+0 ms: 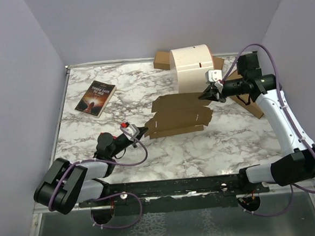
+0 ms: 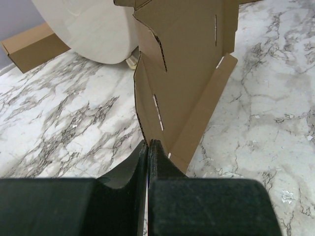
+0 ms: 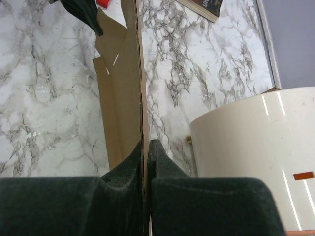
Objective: Fold the paper box
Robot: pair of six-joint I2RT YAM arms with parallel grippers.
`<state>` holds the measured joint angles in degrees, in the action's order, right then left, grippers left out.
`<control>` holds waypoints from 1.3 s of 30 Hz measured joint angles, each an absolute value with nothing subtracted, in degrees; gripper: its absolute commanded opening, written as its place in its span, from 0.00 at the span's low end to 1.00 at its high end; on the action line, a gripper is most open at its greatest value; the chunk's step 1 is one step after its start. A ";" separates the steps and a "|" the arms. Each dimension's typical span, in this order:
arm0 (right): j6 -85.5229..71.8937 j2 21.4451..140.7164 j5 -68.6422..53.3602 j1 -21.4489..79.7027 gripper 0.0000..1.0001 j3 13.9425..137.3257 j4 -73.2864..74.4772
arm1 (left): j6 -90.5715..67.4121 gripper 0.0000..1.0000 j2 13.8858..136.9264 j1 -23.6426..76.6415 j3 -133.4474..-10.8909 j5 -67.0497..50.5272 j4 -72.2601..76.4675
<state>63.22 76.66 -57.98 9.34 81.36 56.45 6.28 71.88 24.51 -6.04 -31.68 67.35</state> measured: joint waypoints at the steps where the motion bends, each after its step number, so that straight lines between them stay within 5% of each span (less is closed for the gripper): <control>1: 63.07 76.66 -57.98 9.34 0.01 80.75 56.01 | 6.33 0.01 71.90 24.51 -6.04 -31.14 67.11; 39: 62.24 79.90 -57.69 9.37 0.01 83.31 66.85 | 1.19 0.00 74.41 24.51 -9.80 -26.70 64.18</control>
